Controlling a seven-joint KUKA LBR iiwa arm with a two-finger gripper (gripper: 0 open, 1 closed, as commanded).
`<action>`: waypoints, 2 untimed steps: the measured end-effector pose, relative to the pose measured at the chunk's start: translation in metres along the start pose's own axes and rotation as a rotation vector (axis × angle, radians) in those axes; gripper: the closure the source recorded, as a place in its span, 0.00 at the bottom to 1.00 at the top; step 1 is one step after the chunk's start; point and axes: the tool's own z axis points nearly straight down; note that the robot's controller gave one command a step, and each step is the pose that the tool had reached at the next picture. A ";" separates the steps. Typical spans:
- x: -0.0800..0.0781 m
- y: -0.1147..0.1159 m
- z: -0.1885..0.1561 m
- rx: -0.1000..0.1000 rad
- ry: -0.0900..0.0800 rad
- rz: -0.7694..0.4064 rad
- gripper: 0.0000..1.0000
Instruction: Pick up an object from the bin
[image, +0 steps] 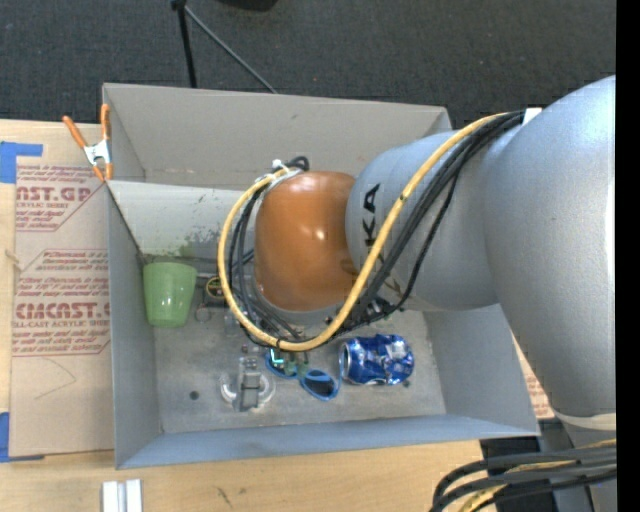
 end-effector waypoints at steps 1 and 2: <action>-0.022 -0.048 0.079 0.002 -0.003 -0.205 0.00; 0.009 -0.066 0.084 -0.001 -0.008 -0.164 0.00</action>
Offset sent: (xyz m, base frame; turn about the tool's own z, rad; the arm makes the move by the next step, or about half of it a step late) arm 0.0223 -0.0471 -0.0772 -0.2059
